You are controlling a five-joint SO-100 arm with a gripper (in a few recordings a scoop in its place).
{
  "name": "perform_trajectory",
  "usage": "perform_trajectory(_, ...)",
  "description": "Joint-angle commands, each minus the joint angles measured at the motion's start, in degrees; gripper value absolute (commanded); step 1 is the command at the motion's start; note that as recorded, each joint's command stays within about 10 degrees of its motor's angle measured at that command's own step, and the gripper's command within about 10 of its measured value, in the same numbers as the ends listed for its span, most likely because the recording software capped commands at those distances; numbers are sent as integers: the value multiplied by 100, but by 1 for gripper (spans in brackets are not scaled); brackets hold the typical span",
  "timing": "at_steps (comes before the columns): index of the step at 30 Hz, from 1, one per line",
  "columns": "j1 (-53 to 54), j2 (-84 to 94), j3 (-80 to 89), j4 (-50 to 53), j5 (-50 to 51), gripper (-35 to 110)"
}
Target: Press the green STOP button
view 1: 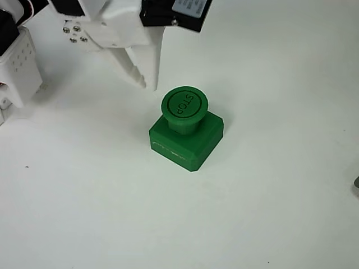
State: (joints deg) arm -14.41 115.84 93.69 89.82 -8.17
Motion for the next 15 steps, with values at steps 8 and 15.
perform_trajectory(8,-466,-255,-633,9,141,0)
perform_trajectory(15,-545,-694,-571,9,149,0)
